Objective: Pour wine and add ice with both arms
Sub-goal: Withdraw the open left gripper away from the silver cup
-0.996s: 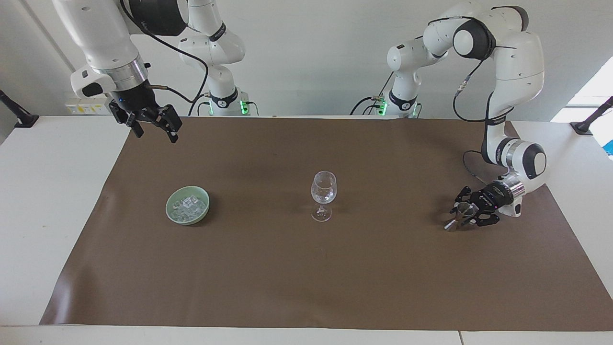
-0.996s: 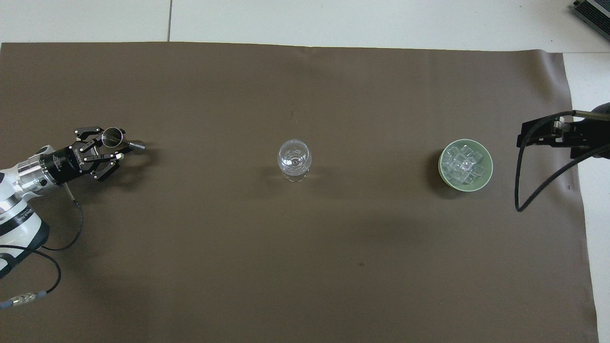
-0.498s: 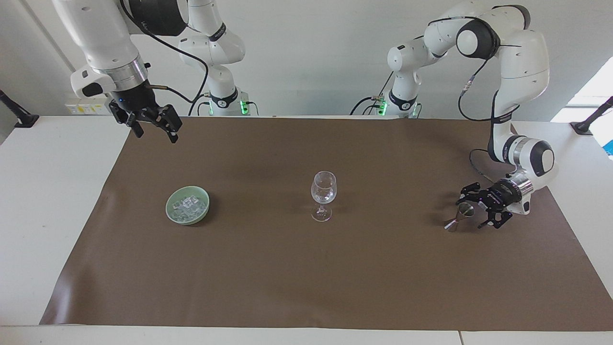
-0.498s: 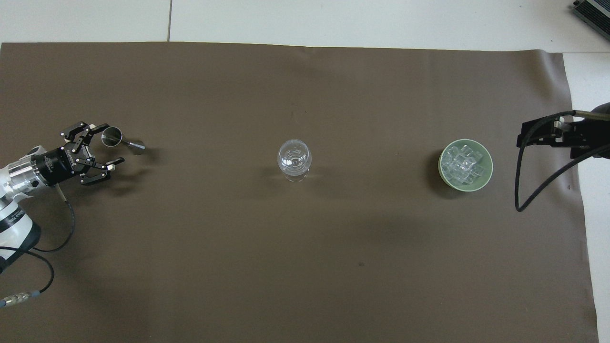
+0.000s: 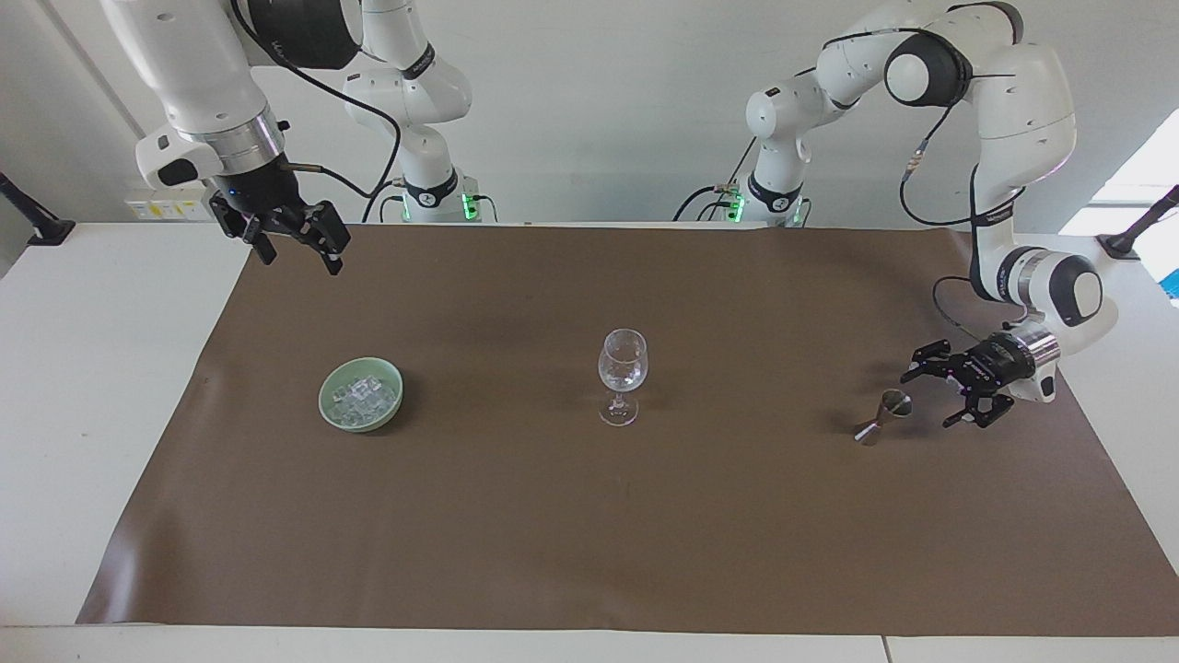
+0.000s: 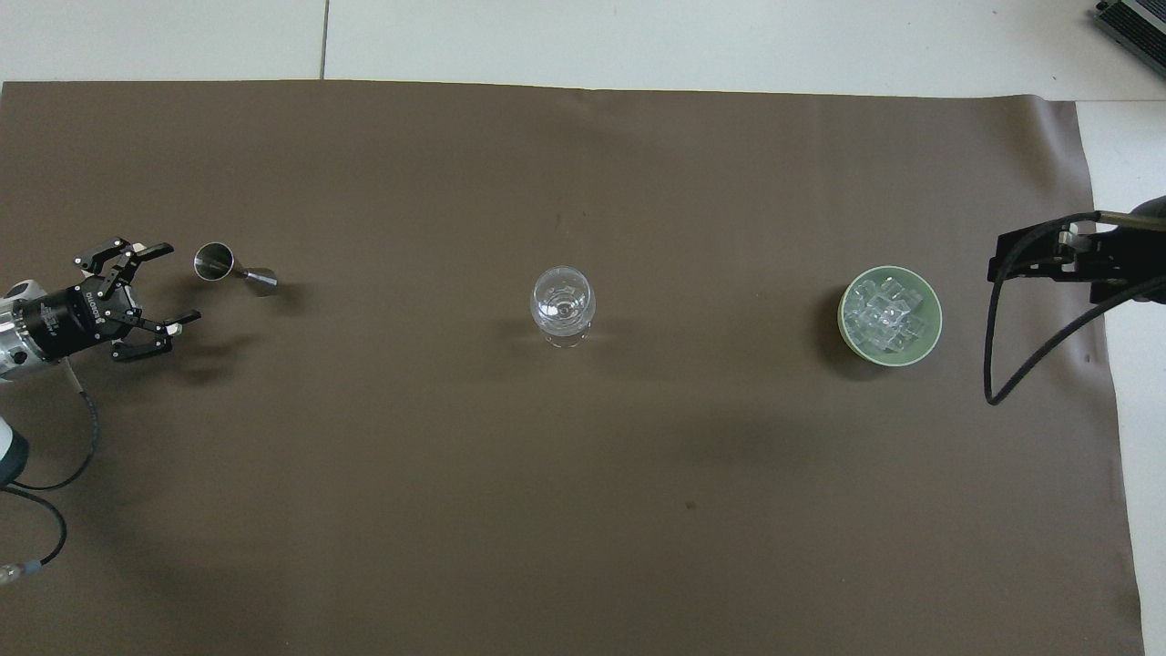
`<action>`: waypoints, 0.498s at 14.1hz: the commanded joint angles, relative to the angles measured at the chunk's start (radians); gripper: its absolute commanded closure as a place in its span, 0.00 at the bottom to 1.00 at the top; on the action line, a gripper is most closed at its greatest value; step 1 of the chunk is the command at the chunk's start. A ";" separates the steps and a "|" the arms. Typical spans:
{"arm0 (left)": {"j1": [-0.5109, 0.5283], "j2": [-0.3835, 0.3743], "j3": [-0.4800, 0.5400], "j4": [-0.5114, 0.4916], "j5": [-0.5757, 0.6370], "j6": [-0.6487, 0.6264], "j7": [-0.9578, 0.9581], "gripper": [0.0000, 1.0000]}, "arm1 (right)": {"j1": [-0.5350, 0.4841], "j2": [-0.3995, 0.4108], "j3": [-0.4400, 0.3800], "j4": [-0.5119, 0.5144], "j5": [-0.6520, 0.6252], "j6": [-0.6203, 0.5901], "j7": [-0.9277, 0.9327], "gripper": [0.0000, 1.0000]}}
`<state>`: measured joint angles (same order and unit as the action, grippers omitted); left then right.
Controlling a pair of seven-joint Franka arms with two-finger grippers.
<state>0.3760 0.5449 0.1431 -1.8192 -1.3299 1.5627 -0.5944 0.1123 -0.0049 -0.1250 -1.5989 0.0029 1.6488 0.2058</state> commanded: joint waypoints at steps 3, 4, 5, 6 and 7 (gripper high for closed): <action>-0.003 -0.055 0.009 0.116 0.219 -0.016 -0.021 0.00 | -0.006 -0.023 0.001 -0.023 0.025 -0.004 -0.020 0.00; -0.011 -0.069 0.009 0.132 0.244 -0.012 -0.024 0.00 | -0.006 -0.023 0.001 -0.023 0.023 -0.004 -0.020 0.00; -0.014 -0.072 0.009 0.147 0.268 -0.009 -0.024 0.00 | -0.006 -0.023 0.001 -0.023 0.023 -0.004 -0.020 0.00; -0.015 -0.072 0.007 0.179 0.311 -0.009 -0.019 0.00 | -0.006 -0.021 0.001 -0.023 0.025 -0.004 -0.020 0.00; -0.020 -0.074 0.006 0.199 0.340 -0.009 -0.016 0.00 | -0.006 -0.021 0.001 -0.023 0.025 -0.004 -0.020 0.00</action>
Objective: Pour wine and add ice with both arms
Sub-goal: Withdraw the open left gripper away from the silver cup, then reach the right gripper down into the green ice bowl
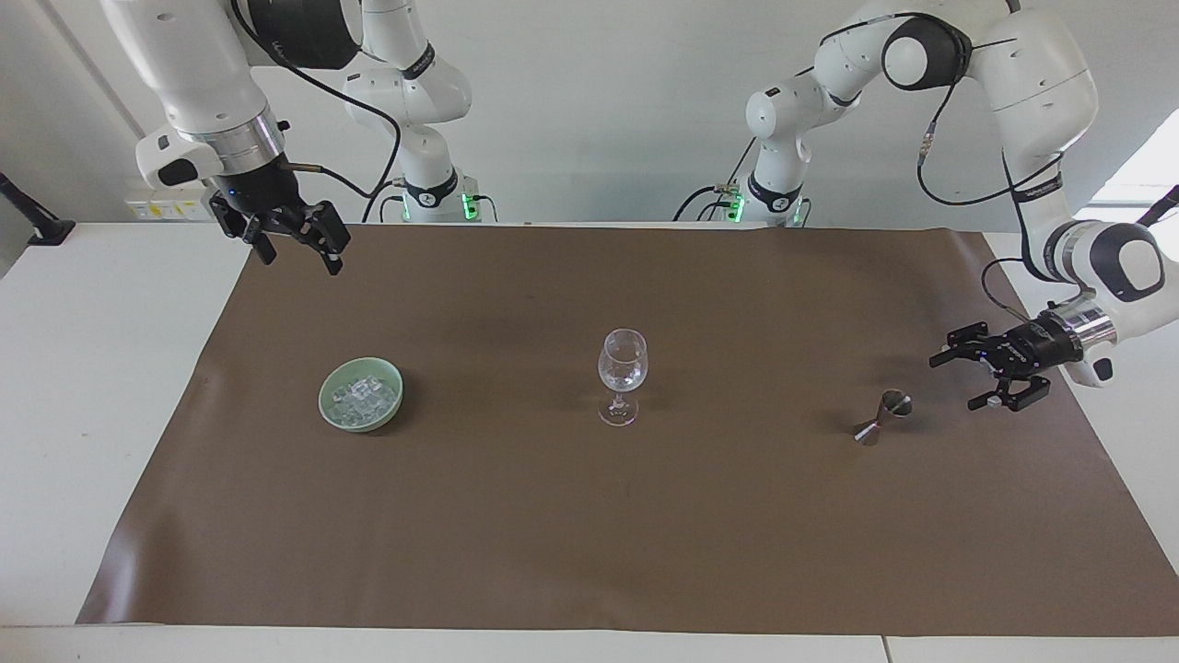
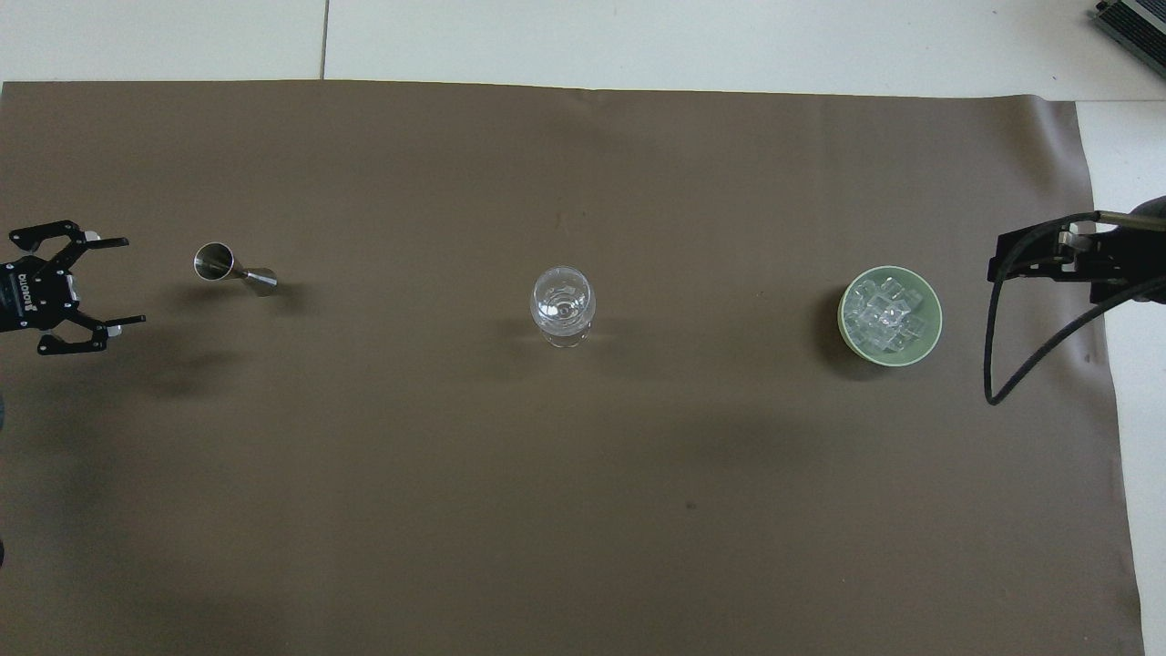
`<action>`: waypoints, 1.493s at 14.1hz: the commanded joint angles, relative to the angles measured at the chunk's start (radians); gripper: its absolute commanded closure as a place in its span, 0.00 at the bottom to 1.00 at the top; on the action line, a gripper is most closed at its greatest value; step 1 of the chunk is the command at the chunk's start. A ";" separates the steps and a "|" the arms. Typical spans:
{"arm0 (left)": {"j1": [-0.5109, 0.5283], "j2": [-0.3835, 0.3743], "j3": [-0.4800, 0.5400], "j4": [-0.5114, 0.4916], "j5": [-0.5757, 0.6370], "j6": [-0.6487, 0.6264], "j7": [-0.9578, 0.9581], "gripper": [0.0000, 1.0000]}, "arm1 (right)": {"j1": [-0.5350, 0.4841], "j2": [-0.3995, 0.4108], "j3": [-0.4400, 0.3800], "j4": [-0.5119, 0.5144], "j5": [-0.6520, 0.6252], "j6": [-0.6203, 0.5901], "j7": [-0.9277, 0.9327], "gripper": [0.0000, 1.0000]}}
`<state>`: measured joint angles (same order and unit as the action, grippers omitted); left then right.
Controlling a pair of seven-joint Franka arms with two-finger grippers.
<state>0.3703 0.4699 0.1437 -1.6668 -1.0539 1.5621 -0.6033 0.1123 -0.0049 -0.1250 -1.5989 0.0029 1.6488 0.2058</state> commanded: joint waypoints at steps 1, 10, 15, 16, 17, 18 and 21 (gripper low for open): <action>-0.031 -0.008 0.005 0.064 0.084 -0.008 -0.006 0.00 | -0.006 -0.021 0.001 -0.023 0.023 -0.004 -0.025 0.00; -0.195 -0.148 0.005 0.074 0.380 0.082 0.135 0.00 | 0.010 -0.110 0.002 -0.389 0.022 0.348 -0.130 0.00; -0.307 -0.221 0.005 0.071 0.583 0.168 0.265 0.00 | -0.006 -0.077 0.001 -0.516 0.009 0.492 -0.322 0.00; -0.307 -0.235 0.005 0.073 0.612 0.168 0.322 0.00 | -0.006 -0.057 -0.001 -0.521 0.009 0.514 -0.335 0.00; -0.309 -0.246 0.005 0.073 0.636 0.168 0.397 0.00 | -0.006 -0.038 -0.001 -0.529 0.009 0.538 -0.339 0.00; -0.309 -0.260 0.005 0.073 0.664 0.170 0.498 0.00 | -0.006 -0.024 -0.001 -0.539 0.008 0.572 -0.344 0.00; -0.315 -0.283 0.005 0.085 0.745 0.191 0.696 0.00 | -0.023 0.026 -0.001 -0.543 0.006 0.661 -0.370 0.00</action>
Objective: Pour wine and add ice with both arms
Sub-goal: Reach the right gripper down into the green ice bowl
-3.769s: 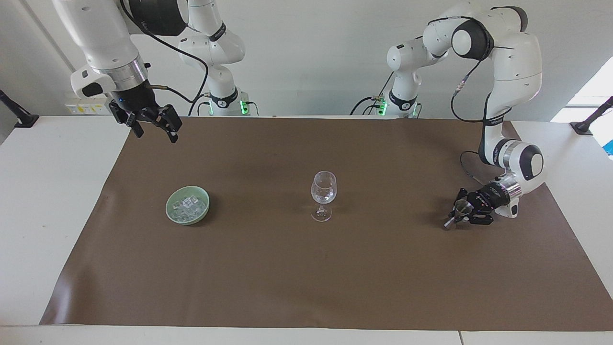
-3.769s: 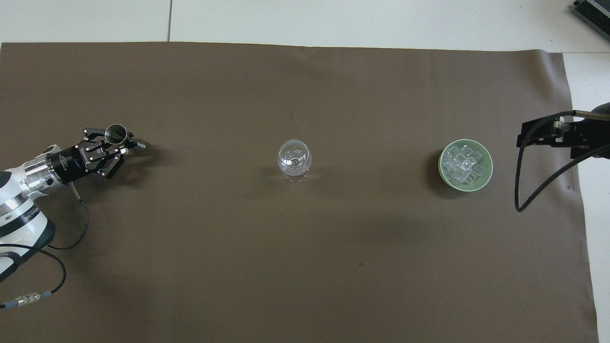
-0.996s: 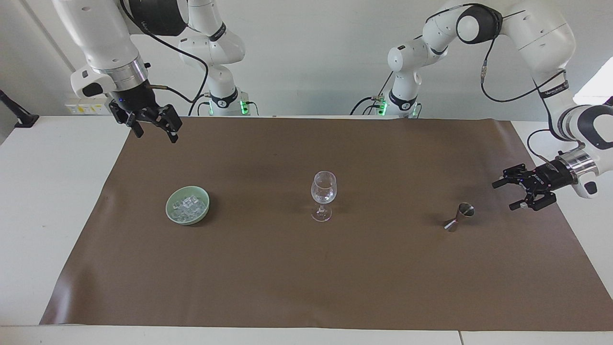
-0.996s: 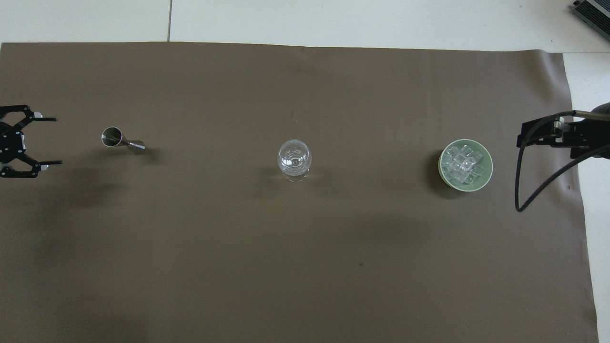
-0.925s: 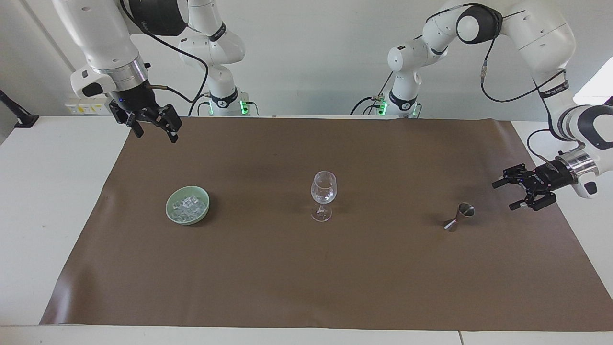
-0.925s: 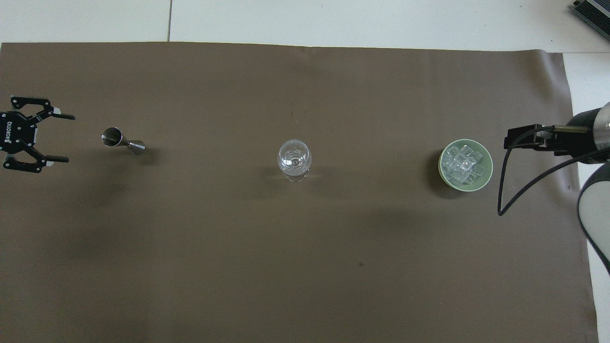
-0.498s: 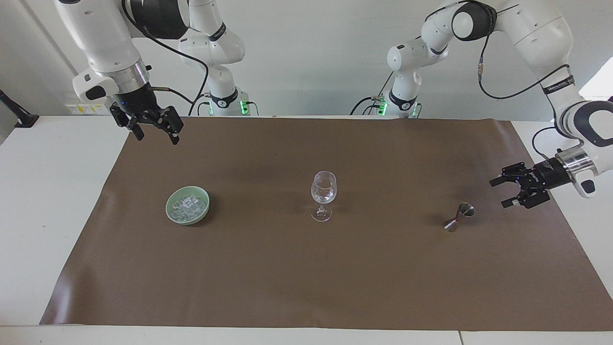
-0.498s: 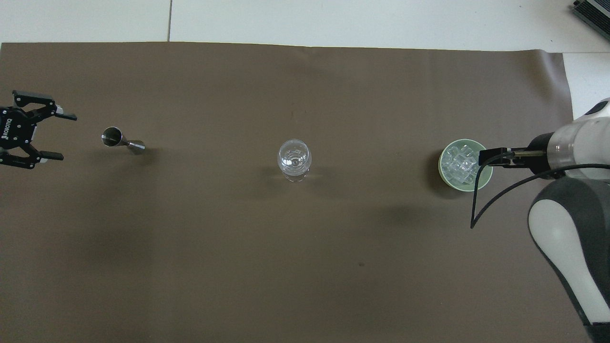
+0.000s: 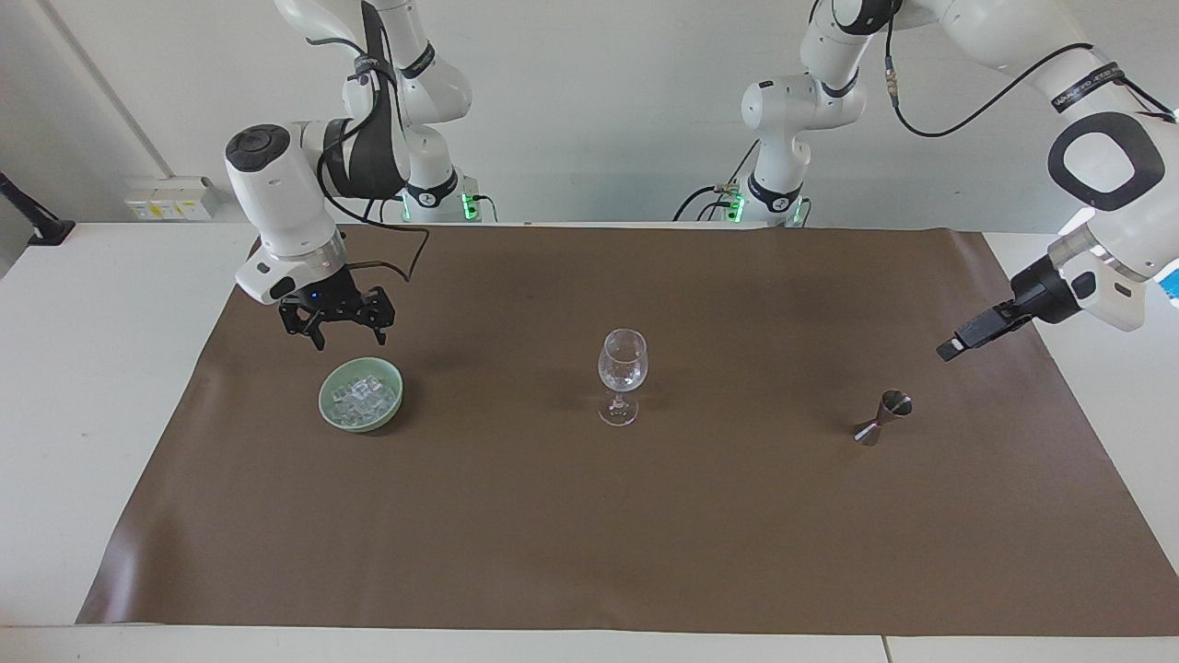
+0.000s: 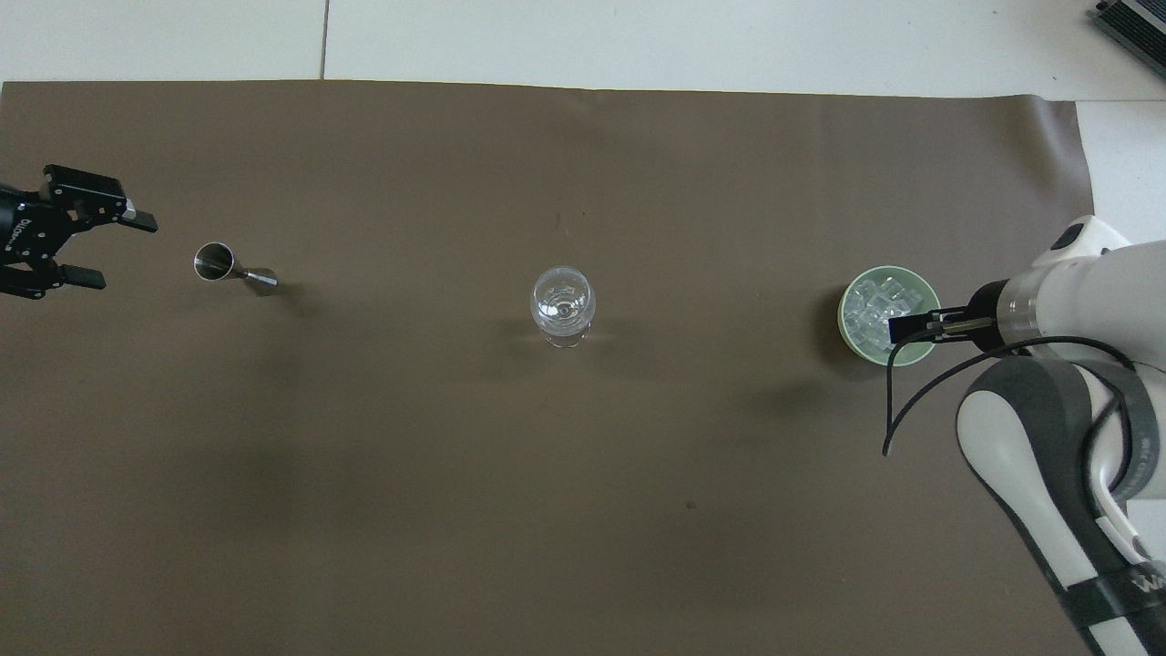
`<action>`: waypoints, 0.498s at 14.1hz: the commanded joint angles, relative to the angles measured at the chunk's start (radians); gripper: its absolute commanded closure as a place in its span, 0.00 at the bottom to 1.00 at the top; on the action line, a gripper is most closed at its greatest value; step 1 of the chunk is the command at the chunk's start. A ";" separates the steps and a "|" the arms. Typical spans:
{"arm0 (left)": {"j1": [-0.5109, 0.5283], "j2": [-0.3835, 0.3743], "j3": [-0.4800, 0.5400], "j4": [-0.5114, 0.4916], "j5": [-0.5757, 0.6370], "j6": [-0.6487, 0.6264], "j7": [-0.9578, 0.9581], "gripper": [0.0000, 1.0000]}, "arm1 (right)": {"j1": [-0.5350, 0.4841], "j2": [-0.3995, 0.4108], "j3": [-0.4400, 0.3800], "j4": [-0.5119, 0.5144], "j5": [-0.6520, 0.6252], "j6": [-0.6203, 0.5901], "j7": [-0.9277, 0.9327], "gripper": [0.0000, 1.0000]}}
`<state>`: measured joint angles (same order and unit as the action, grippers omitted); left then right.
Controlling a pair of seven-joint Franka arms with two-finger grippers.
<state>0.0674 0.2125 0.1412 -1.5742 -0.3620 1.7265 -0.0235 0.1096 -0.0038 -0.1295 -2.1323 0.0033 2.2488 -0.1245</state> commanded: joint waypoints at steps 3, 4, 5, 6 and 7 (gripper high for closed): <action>-0.011 -0.028 0.009 0.046 0.090 0.007 0.203 0.00 | -0.024 0.120 0.004 -0.008 0.006 0.173 -0.043 0.00; -0.012 -0.028 0.009 0.063 0.101 0.002 0.203 0.00 | -0.024 0.129 0.004 -0.008 0.006 0.178 -0.046 0.00; -0.014 -0.033 0.008 0.075 0.115 -0.007 0.203 0.00 | -0.022 0.128 0.005 -0.009 0.006 0.173 -0.046 0.00; -0.014 -0.056 0.003 0.080 0.135 -0.013 0.201 0.00 | -0.019 0.130 0.004 -0.018 0.006 0.178 -0.044 0.00; -0.014 -0.079 0.000 0.079 0.155 -0.015 0.203 0.00 | -0.019 0.134 0.004 -0.018 0.006 0.186 -0.043 0.00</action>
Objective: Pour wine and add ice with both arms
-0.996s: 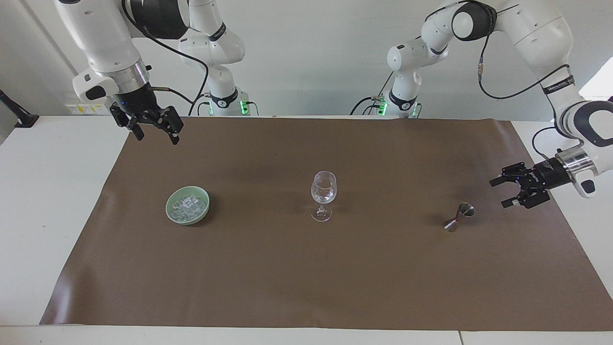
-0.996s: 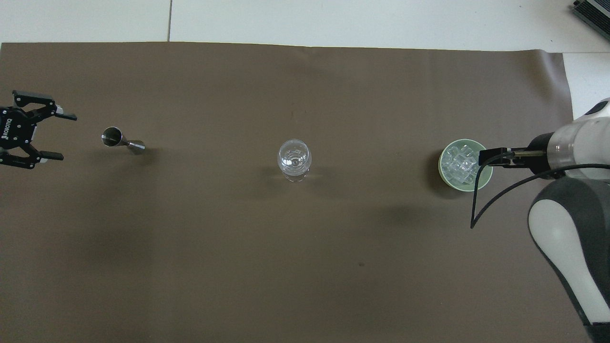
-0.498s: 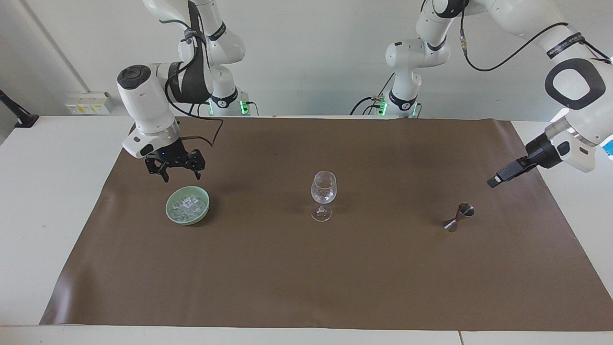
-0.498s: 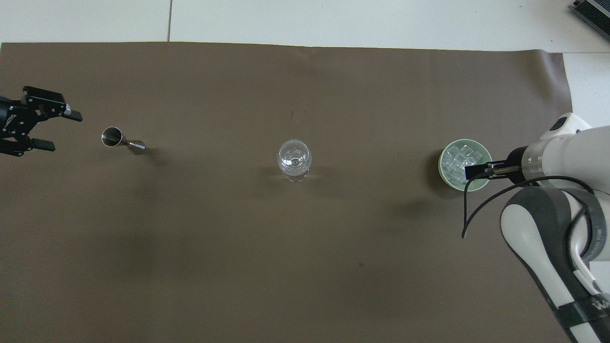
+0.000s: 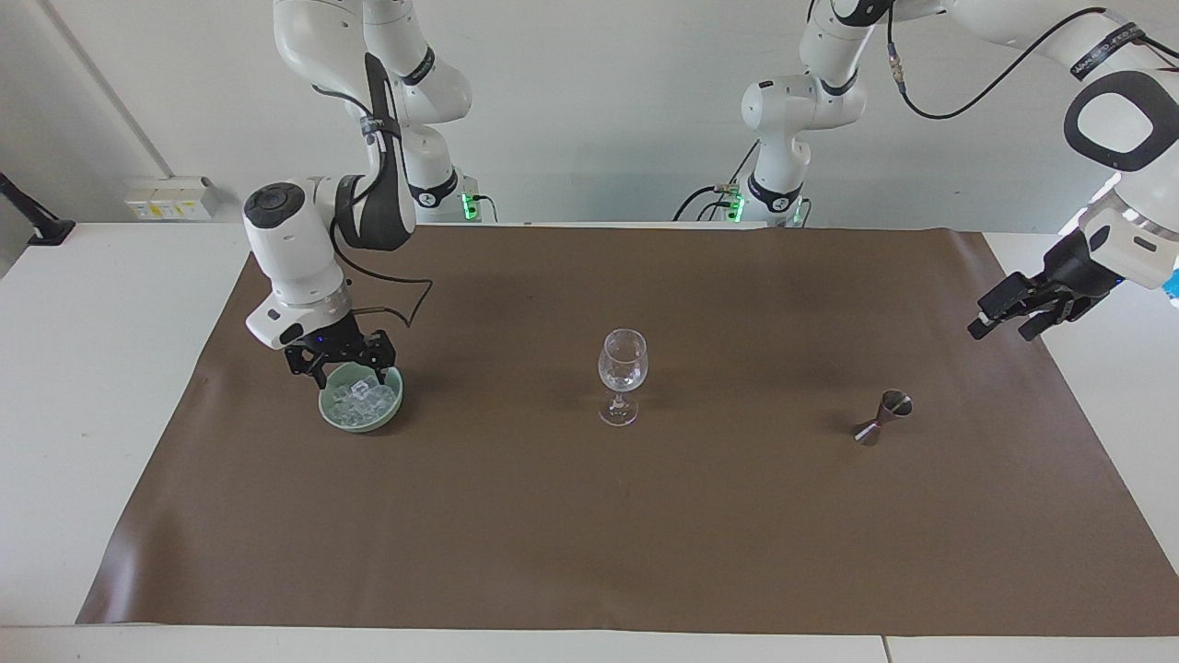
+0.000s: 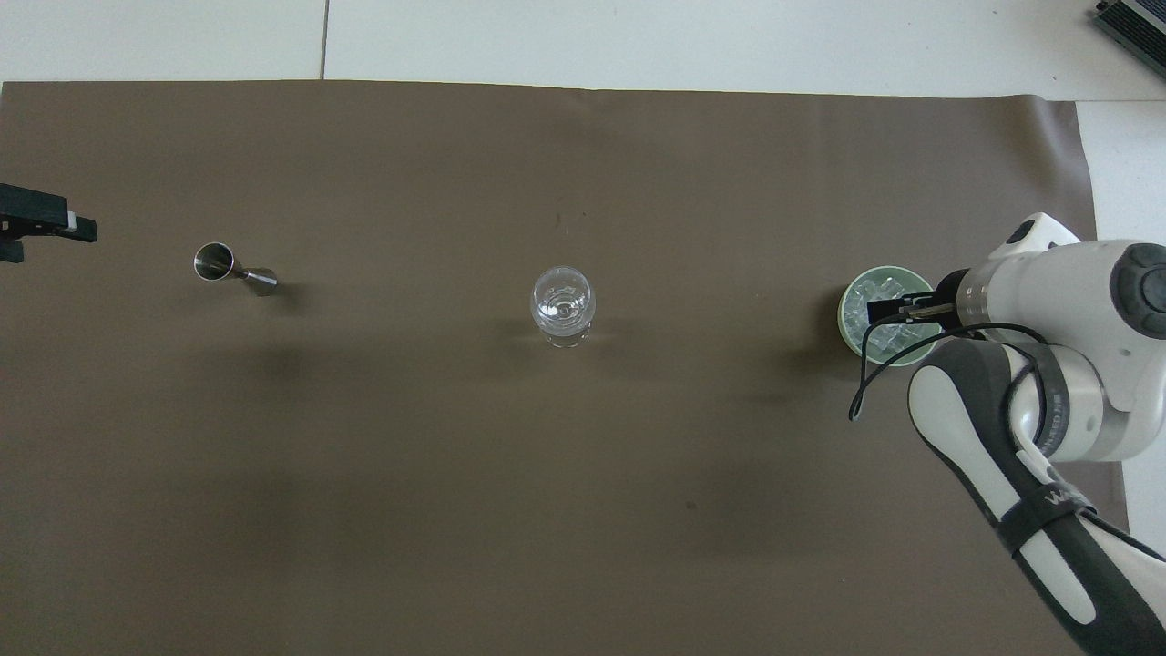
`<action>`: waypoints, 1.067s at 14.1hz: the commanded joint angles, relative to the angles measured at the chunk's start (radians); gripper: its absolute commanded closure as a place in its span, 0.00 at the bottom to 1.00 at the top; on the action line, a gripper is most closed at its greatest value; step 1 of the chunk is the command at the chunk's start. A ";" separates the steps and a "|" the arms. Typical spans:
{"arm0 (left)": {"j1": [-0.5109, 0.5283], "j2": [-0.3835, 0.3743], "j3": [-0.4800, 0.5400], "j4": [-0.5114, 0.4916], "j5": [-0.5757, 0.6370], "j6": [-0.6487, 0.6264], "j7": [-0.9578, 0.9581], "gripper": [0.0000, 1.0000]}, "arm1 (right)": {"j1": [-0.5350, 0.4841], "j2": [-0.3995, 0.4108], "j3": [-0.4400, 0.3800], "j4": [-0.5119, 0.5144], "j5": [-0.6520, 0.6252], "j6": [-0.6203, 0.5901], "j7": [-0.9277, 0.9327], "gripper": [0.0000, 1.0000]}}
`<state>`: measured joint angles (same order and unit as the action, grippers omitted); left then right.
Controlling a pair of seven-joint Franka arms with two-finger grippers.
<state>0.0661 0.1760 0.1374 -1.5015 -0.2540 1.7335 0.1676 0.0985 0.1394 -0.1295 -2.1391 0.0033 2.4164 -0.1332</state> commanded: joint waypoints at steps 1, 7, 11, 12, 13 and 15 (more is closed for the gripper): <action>-0.011 -0.059 0.004 0.004 0.054 -0.025 0.010 0.00 | -0.008 0.000 0.005 -0.010 0.006 0.024 -0.031 0.00; -0.019 -0.139 0.004 -0.009 0.056 -0.090 0.012 0.00 | -0.006 0.025 0.004 -0.012 0.006 0.035 -0.028 0.29; -0.047 -0.177 -0.007 -0.005 0.150 -0.170 0.000 0.00 | -0.006 0.029 0.004 -0.013 0.001 0.040 -0.028 0.38; -0.054 -0.179 -0.009 -0.005 0.172 -0.190 -0.017 0.00 | -0.006 0.029 0.004 -0.013 0.001 0.038 -0.028 0.39; -0.058 -0.185 -0.009 -0.006 0.179 -0.206 -0.026 0.00 | -0.006 0.029 0.004 -0.013 0.001 0.038 -0.028 0.45; -0.062 -0.199 -0.005 -0.003 0.179 -0.242 -0.026 0.00 | -0.008 0.029 0.004 -0.013 0.001 0.038 -0.022 0.53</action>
<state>0.0235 0.0031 0.1206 -1.4940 -0.1003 1.5322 0.1558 0.0986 0.1685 -0.1287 -2.1438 0.0028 2.4347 -0.1332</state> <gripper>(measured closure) 0.000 0.441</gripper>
